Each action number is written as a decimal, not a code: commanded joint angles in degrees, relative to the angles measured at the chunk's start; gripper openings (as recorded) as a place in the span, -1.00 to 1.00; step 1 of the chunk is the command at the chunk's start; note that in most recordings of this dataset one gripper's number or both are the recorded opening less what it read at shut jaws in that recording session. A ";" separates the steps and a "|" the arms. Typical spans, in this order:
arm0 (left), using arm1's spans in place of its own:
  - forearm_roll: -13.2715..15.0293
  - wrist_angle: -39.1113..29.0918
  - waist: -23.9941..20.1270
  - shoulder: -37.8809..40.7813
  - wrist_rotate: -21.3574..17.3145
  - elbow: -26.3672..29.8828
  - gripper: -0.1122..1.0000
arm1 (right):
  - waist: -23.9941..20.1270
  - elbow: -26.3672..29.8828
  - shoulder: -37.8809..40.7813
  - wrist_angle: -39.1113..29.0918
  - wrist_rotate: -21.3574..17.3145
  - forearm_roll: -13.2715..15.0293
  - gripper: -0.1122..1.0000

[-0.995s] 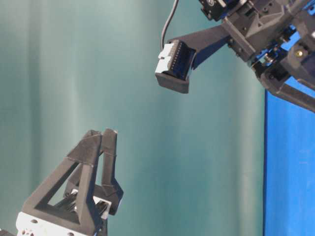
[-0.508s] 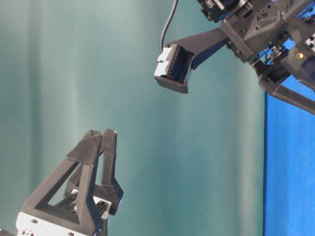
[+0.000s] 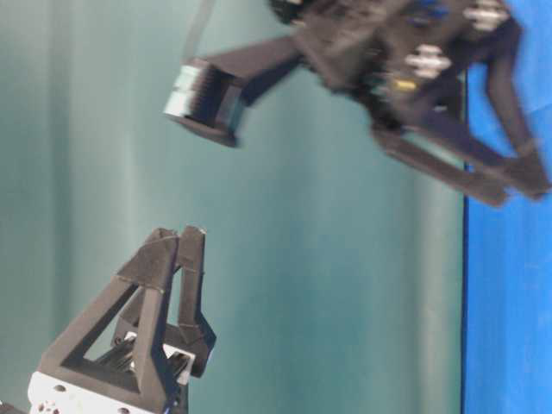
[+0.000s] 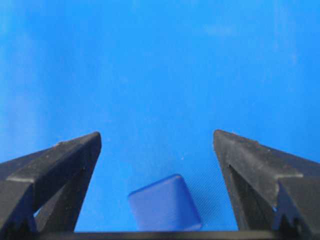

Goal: Handover the blue block to the right arm after grasping it with the left arm, then place it in the designated position.
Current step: 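Lower the cube to the table and open the right gripper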

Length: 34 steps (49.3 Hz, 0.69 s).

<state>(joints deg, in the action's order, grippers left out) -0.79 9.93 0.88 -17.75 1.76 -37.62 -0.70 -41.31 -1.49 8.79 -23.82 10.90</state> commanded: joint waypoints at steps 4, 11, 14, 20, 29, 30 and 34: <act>-0.18 0.26 0.00 -1.23 -0.09 0.70 0.88 | -0.70 1.14 -7.82 -3.96 0.09 0.00 0.88; -0.18 0.26 0.00 -1.23 0.00 0.70 0.88 | -0.70 1.14 -12.66 -7.73 0.18 0.18 0.88; -0.18 0.26 0.00 -1.23 0.00 0.70 0.88 | -0.70 1.23 -14.50 -9.32 0.18 0.26 0.88; -0.18 0.35 0.00 -1.23 0.00 0.70 0.88 | -0.70 1.32 -18.11 -12.74 0.18 0.26 0.88; -0.18 0.26 0.00 -1.23 0.00 0.70 0.88 | -0.70 1.41 -23.55 -17.49 0.18 0.88 0.88; -0.18 0.26 0.00 -1.23 0.00 0.70 0.88 | -0.70 1.41 -24.17 -18.02 0.18 1.05 0.87; -0.18 0.35 0.00 -1.23 0.00 0.70 0.88 | -0.70 1.32 -26.37 -19.78 0.18 1.41 0.88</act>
<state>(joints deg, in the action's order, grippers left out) -0.79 9.93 0.88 -17.67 1.76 -37.62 -1.32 -41.31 -25.22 -9.84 -23.64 11.95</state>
